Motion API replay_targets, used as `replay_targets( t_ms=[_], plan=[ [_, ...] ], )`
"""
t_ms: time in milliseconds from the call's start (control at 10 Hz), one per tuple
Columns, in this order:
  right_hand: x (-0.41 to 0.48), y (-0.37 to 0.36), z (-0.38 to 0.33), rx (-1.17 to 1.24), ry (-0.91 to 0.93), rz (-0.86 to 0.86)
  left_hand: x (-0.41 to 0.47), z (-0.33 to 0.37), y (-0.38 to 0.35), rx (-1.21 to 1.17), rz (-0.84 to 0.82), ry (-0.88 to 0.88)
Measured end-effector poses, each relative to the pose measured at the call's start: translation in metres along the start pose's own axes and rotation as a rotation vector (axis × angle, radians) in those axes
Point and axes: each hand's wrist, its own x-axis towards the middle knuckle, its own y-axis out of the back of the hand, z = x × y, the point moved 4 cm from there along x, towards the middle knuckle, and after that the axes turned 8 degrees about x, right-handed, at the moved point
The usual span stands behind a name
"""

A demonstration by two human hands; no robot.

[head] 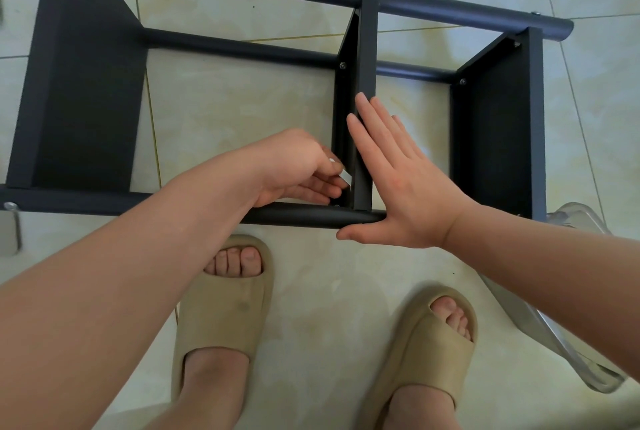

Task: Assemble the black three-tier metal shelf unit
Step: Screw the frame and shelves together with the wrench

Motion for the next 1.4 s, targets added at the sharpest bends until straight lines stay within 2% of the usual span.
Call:
replay_targets(
  t_ms=[700,900,1200,1300,1400],
  plan=[
    [0.000,0.000,0.000,0.000,-0.012,-0.009,-0.012,-0.002,0.004,0.303,-0.070,-0.013],
    [0.000,0.001,-0.001,0.004,-0.016,-0.012,-0.017,0.001,0.002,0.522,-0.079,-0.047],
    [0.000,0.001,-0.001,0.002,-0.015,-0.012,-0.017,0.008,0.013,0.625,-0.007,-0.145],
    [0.000,0.001,-0.001,0.005,-0.015,-0.014,-0.016,0.015,0.015,0.724,0.061,-0.203],
    [0.000,0.001,-0.001,0.008,-0.010,-0.007,-0.012,0.017,0.010,0.718,0.108,-0.232]
  ],
)
